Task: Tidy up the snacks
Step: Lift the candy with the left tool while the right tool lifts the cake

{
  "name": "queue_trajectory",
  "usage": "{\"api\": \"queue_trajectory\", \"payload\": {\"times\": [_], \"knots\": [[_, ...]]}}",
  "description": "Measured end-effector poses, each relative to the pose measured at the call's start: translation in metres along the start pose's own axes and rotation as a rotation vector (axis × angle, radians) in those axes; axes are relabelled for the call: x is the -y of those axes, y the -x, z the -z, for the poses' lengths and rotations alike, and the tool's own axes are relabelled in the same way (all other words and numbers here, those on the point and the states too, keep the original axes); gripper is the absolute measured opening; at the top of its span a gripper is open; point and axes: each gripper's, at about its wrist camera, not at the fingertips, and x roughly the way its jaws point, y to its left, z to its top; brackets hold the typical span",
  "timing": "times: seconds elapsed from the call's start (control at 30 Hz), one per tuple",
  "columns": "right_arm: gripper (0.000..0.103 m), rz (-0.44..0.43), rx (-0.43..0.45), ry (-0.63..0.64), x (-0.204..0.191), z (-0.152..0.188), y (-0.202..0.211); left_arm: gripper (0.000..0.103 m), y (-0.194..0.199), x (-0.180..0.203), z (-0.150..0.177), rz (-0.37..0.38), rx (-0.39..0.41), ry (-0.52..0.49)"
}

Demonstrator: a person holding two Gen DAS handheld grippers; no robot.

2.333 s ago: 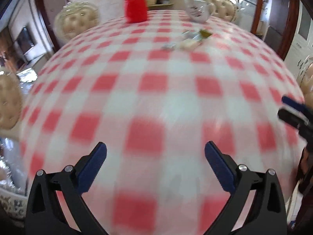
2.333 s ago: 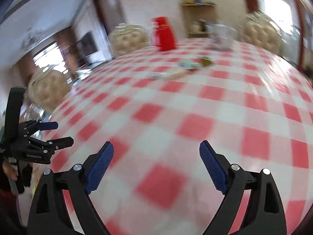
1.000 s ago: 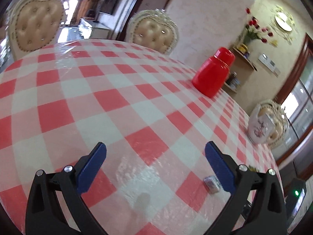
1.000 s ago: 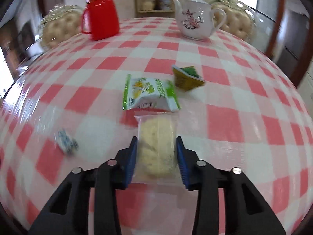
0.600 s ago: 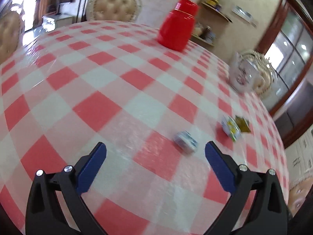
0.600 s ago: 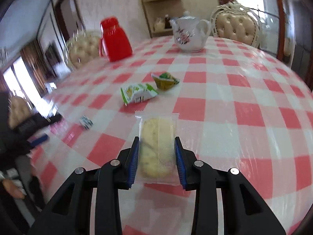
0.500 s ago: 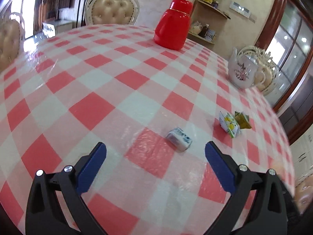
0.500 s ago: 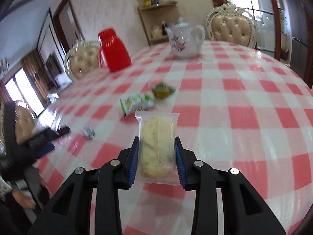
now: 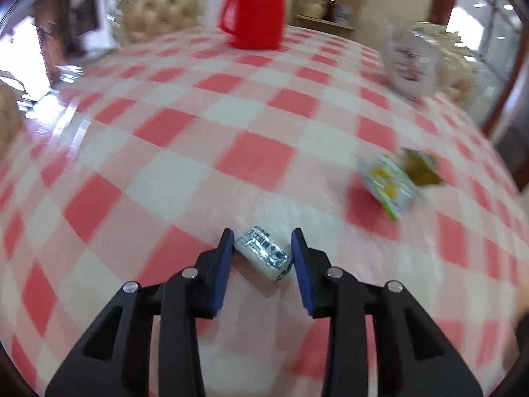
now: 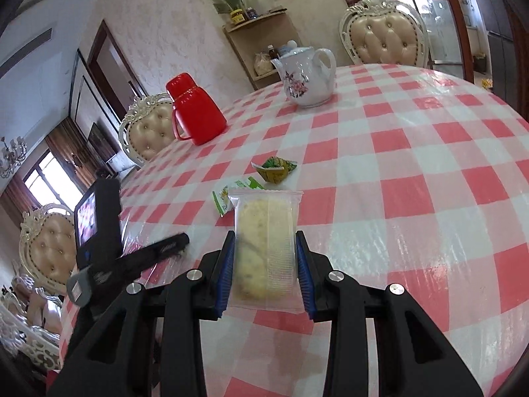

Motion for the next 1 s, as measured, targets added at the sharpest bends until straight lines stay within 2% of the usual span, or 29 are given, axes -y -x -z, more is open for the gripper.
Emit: {"api": "queue_trajectory", "payload": {"times": [0.23, 0.47, 0.57, 0.7, 1.0], "knots": [[0.034, -0.011, -0.007, -0.015, 0.003, 0.002, 0.001, 0.035, 0.024, -0.006, 0.028, 0.083, -0.008, -0.029], [0.034, 0.013, -0.04, 0.019, -0.002, 0.008, -0.009, 0.035, 0.04, -0.002, 0.049, 0.123, 0.031, -0.047], [0.034, 0.04, -0.029, 0.033, -0.002, 0.009, -0.009, 0.036, 0.048, 0.002, 0.056, 0.115, 0.06, -0.046], [0.034, 0.061, -0.036, 0.0, 0.007, 0.018, -0.003, 0.035, 0.06, 0.009, 0.07, 0.135, 0.079, -0.027], [0.034, 0.053, -0.016, 0.018, 0.004, 0.077, 0.062, 0.036, 0.098, 0.029, 0.115, 0.199, 0.09, -0.074]]}}
